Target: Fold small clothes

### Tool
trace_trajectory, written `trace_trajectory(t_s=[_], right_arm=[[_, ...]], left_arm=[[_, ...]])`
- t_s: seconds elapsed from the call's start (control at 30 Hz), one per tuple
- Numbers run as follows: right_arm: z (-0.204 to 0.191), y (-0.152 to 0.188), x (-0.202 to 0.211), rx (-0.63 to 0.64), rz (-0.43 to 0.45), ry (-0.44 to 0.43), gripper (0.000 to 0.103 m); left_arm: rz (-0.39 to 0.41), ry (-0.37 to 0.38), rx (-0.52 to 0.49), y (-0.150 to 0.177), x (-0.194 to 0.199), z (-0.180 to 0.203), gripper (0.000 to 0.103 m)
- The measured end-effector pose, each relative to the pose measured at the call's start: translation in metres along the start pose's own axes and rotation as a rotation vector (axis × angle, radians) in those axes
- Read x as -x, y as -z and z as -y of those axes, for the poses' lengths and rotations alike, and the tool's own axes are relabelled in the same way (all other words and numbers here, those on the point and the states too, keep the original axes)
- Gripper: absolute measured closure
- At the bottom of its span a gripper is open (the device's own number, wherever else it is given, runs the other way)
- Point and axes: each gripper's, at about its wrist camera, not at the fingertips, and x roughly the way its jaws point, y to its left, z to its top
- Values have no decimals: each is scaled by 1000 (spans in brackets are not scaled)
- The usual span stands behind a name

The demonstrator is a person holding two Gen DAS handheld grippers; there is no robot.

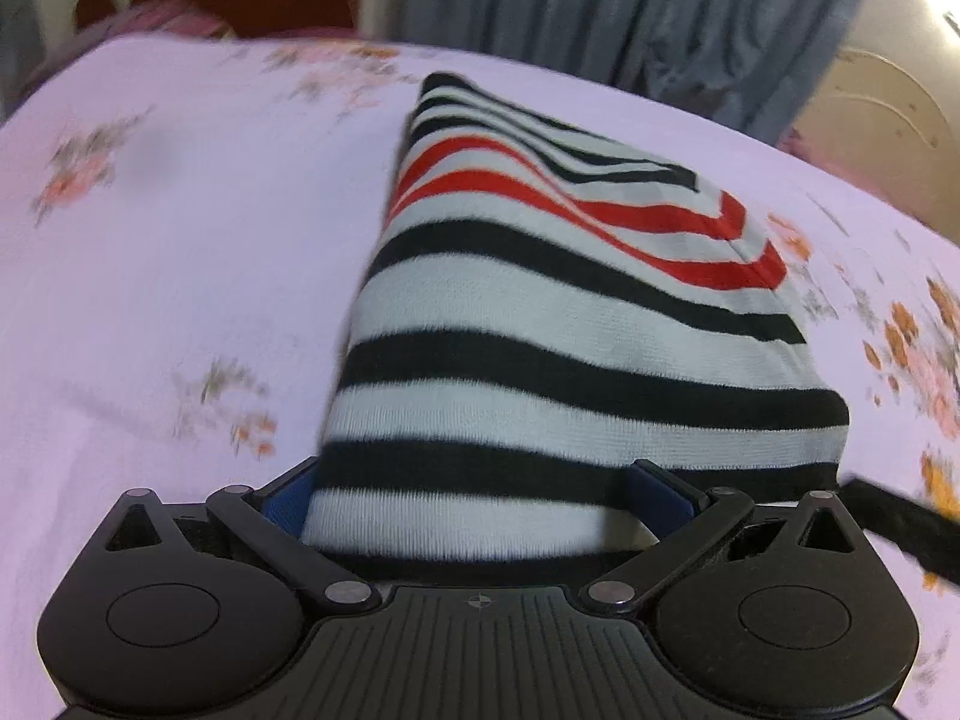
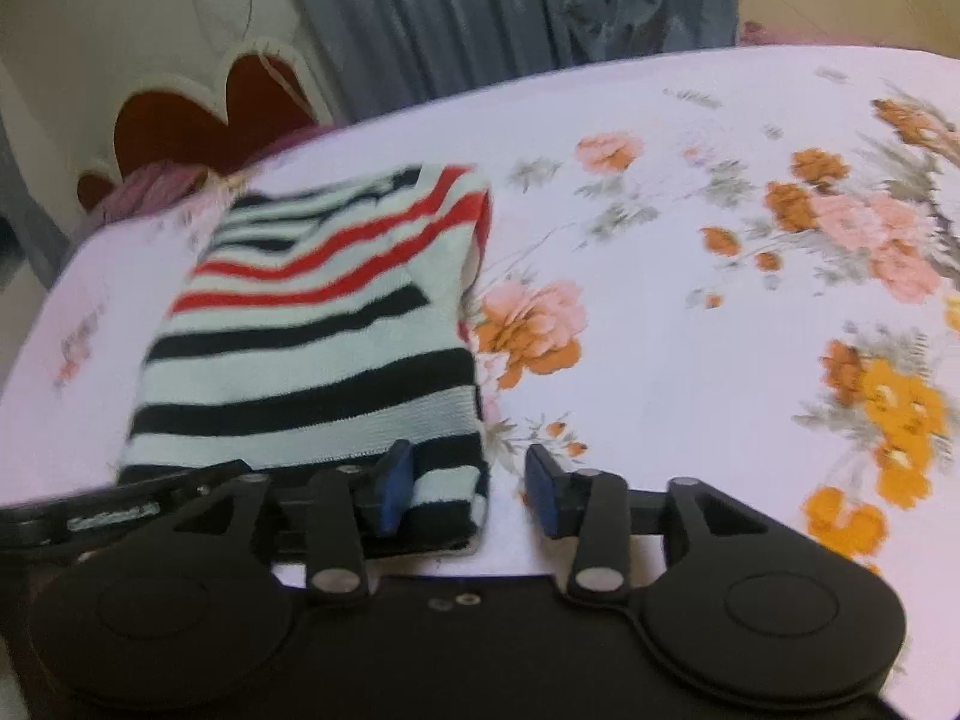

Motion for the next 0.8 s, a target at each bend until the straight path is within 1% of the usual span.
trace_trajectory(t_s=[0.1, 0.17, 0.2, 0.23, 0.3, 0.33, 0.37, 0.43, 0.53, 0.57, 0.6, 0.67, 0.73, 0.77, 0.8], right_arm=[[4, 9, 26, 33, 18, -4, 51], [7, 16, 45, 56, 30, -21, 47], [8, 20, 56, 72, 37, -30, 46], [8, 23, 65, 89, 42, -36, 44], [7, 31, 87, 131, 53, -50, 42], [7, 34, 97, 148, 57, -59, 42], [7, 38, 107, 162, 63, -67, 41], [6, 45, 128, 190, 82, -80, 38], [3, 55, 158, 234, 124, -89, 37], [4, 59, 168, 242, 138, -99, 36], [4, 63, 177, 247, 148, -108, 35], [6, 73, 195, 247, 167, -124, 32], [7, 83, 211, 257, 181, -137, 32], [7, 88, 219, 267, 188, -141, 32], [7, 93, 226, 275, 195, -144, 32]], left_arm=[[-10, -12, 37, 6, 14, -2, 0], [5, -15, 49, 13, 30, -2, 0], [19, -1, 47, 17, 39, -2, 0], [32, 37, 49, 21, 50, -4, 0], [69, 194, 87, 30, 74, -13, 0], [110, 229, 135, 36, 87, -18, 0], [150, 193, 155, 43, 103, -18, 0], [201, 52, 69, 54, 131, -6, 0], [280, -166, -47, 73, 167, 13, 0], [280, -211, -67, 79, 179, 18, 0], [261, -218, -74, 83, 187, 20, 0], [213, -165, -46, 94, 205, 21, 0], [196, -97, 13, 106, 222, 19, 0], [206, -97, 22, 114, 232, 21, 0], [220, -140, 4, 120, 239, 26, 0]])
